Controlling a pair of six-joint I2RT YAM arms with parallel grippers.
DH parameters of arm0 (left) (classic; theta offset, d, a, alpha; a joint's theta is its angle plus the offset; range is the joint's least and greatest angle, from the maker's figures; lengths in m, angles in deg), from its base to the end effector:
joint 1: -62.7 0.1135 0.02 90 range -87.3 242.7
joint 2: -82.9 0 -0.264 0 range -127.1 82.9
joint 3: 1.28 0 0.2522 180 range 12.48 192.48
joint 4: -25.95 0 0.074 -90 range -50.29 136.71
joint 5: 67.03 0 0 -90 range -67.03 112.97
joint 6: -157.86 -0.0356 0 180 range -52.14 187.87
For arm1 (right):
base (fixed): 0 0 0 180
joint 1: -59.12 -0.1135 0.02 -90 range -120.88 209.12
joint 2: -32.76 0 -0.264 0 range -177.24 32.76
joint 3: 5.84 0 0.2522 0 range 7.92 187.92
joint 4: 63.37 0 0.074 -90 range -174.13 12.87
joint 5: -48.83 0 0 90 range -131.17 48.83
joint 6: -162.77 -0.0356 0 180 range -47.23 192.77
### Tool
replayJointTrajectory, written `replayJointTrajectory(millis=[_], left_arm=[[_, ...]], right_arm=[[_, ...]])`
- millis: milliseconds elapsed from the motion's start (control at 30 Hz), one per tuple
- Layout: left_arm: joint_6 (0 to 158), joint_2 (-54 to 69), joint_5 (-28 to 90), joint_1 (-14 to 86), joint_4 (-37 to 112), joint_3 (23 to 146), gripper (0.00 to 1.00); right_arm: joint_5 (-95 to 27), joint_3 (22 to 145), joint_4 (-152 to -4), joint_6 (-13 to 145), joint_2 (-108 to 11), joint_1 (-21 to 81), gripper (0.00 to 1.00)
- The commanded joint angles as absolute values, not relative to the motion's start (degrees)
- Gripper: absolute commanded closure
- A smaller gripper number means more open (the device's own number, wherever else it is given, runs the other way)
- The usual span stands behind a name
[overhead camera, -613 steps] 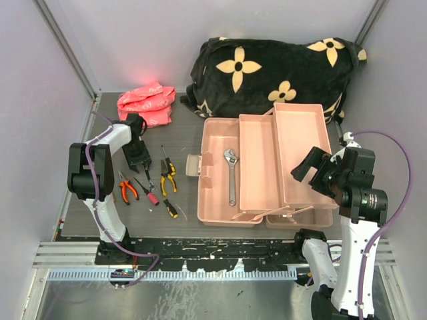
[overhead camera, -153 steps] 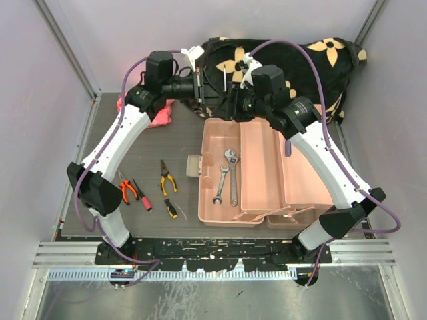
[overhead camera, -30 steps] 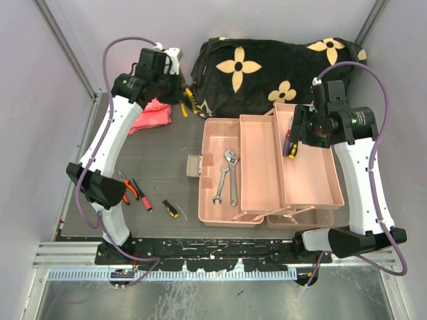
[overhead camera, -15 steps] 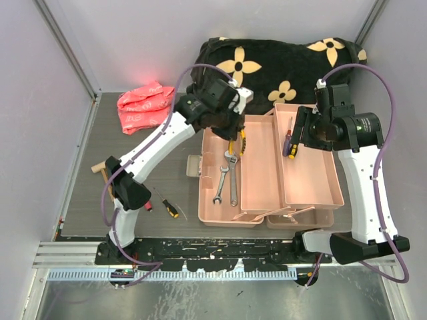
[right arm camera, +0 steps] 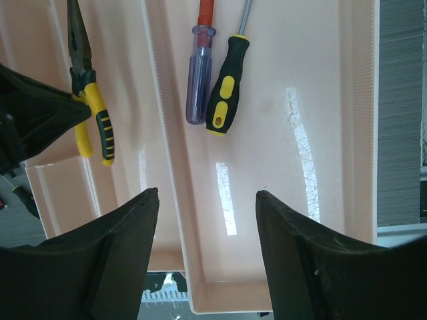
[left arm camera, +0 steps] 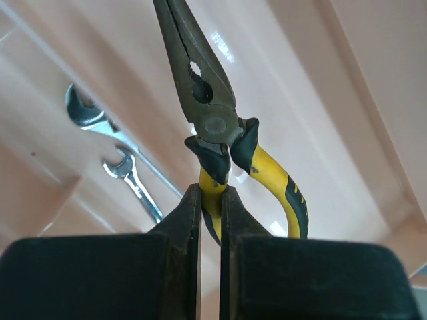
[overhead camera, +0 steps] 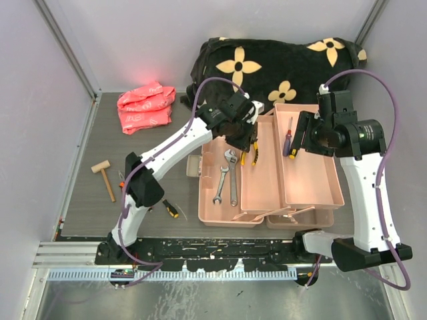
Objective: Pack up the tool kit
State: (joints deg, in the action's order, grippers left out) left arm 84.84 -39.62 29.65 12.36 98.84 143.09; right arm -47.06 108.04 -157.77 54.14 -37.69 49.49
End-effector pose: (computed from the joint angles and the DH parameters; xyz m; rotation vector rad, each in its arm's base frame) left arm 0.2934 -0.3604 0.3449 0.7875 2.4437 -0.6280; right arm 0.1817 0.0271 0.4507 0.2373 2.4445 0.0900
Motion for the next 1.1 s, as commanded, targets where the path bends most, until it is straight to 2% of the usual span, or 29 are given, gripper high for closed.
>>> replayJointTrajectory(millis=[0,367,400,467,633,800,900,1000,1067], left_arm=[[87.74,-42.25,31.87,12.24,91.60,148.96,1.00],[90.10,-47.56,31.60,12.09,89.04,150.50,1.00],[89.96,-47.88,31.41,12.11,89.02,150.60,0.97],[89.63,-48.30,30.86,12.16,88.97,150.83,0.77],[88.63,-48.63,29.69,12.23,88.82,152.32,0.60],[87.39,-45.91,27.46,12.69,89.06,154.44,0.57],[86.01,-40.62,23.03,14.51,88.60,156.16,0.50],[86.98,-31.93,18.81,19.56,88.13,153.81,0.48],[91.03,-26.07,17.94,25.00,88.40,148.13,0.48]], right_arm=[[-47.23,107.50,-156.88,53.52,-36.02,49.68,0.35],[-47.94,104.33,-157.46,53.34,-33.90,49.63,0.35],[-47.94,104.24,-157.38,53.39,-33.86,49.63,0.35],[-47.90,103.81,-157.14,53.27,-33.77,49.65,0.35],[-47.38,102.32,-156.20,52.84,-33.39,49.65,0.35],[-47.28,101.87,-155.94,52.71,-33.08,49.63,0.34],[-47.65,101.81,-156.06,53.11,-33.04,49.65,0.34],[-47.67,101.43,-155.60,53.43,-33.10,49.63,0.34],[-47.52,101.09,-155.00,53.52,-33.35,49.67,0.34]])
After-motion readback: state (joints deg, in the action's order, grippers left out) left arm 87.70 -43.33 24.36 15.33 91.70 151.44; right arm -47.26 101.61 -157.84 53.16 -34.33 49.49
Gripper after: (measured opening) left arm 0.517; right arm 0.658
